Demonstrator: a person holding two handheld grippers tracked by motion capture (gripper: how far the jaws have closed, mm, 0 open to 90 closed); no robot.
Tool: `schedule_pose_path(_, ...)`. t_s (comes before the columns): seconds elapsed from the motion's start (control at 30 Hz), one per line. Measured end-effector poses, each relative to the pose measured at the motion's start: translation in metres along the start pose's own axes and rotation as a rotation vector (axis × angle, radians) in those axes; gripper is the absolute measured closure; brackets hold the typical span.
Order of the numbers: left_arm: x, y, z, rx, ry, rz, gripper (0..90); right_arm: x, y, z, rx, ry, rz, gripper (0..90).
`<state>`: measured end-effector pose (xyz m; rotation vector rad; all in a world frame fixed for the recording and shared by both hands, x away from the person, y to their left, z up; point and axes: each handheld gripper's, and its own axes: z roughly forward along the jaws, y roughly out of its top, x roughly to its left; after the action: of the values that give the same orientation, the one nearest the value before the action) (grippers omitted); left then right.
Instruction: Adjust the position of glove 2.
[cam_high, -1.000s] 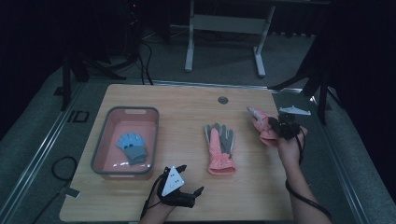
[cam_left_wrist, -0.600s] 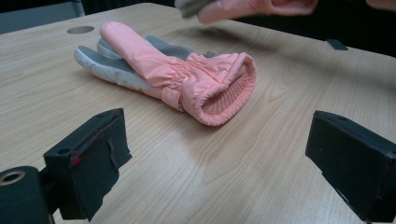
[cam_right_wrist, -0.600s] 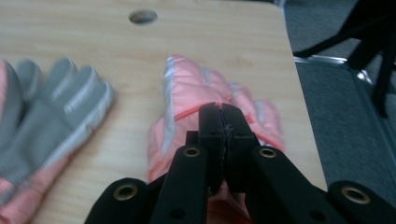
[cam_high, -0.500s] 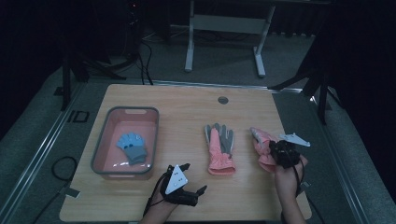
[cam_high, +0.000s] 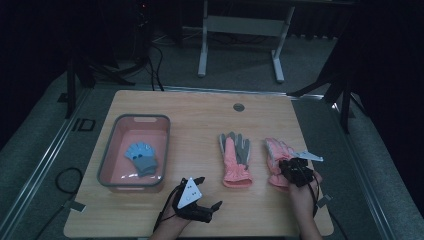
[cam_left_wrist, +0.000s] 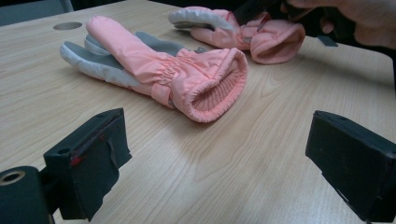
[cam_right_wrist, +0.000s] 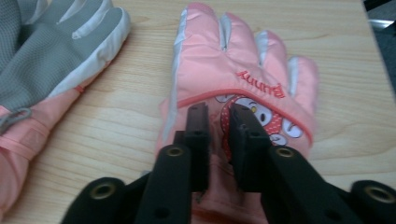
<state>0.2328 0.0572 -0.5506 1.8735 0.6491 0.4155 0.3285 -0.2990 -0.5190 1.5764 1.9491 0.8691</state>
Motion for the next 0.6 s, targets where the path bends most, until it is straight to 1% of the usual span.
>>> schedule_pose_path(0.03,0.0,0.0,0.0,-0.001,-0.001,0.001,6.1,-0.001,0.0,-0.001,-0.005,-0.001,-0.003,76.1)
schedule_pose_path(0.07,0.0,0.0,0.0,0.0,0.002,0.001,6.1,-0.003,0.001,-0.003,-0.007,0.013,-0.005,74.8)
schedule_pose_path(0.13,0.0,0.0,0.0,0.001,0.003,-0.001,6.1,-0.005,0.003,-0.005,-0.004,0.016,-0.031,69.3)
schedule_pose_path(0.17,0.0,0.0,0.0,0.003,0.003,-0.003,6.1,-0.006,0.004,-0.006,-0.002,0.031,-0.046,64.9)
schedule_pose_path(0.23,0.0,0.0,0.0,0.005,0.003,-0.002,6.1,-0.009,0.006,-0.009,-0.018,0.052,-0.068,61.2)
schedule_pose_path(0.27,0.0,-0.001,0.0,0.004,0.0,-0.003,6.1,-0.011,0.007,-0.011,-0.017,0.07,-0.084,58.1)
schedule_pose_path(0.3,0.0,-0.001,0.0,0.004,-0.003,-0.005,6.0,-0.016,0.008,-0.014,-0.025,0.121,-0.087,55.9)
schedule_pose_path(0.37,0.0,-0.001,0.0,0.004,-0.002,-0.003,6.1,-0.016,0.008,-0.014,-0.025,0.121,-0.087,55.9)
schedule_pose_path(0.4,0.001,-0.001,0.0,0.007,-0.004,-0.005,6.1,-0.02,0.009,-0.016,-0.028,0.178,-0.162,53.4)
schedule_pose_path(0.43,0.001,-0.001,0.0,0.007,-0.004,-0.005,6.1,-0.023,0.01,-0.015,-0.023,0.192,-0.18,53.4)
schedule_pose_path(0.5,0.0,-0.001,0.0,0.001,-0.011,-0.001,6.1,-0.029,0.011,-0.017,-0.028,0.202,-0.187,55.4)
schedule_pose_path(0.53,0.0,-0.001,0.0,0.001,-0.011,-0.001,6.1,-0.029,0.011,-0.017,-0.028,0.202,-0.187,55.4)
schedule_pose_path(0.57,0.0,-0.001,-0.001,-0.001,-0.014,-0.001,6.1,-0.034,0.013,-0.019,-0.037,0.227,-0.198,55.5)
schedule_pose_path(0.6,0.0,-0.001,0.0,-0.004,-0.015,-0.003,6.1,-0.036,0.014,-0.02,-0.046,0.23,-0.201,56.1)
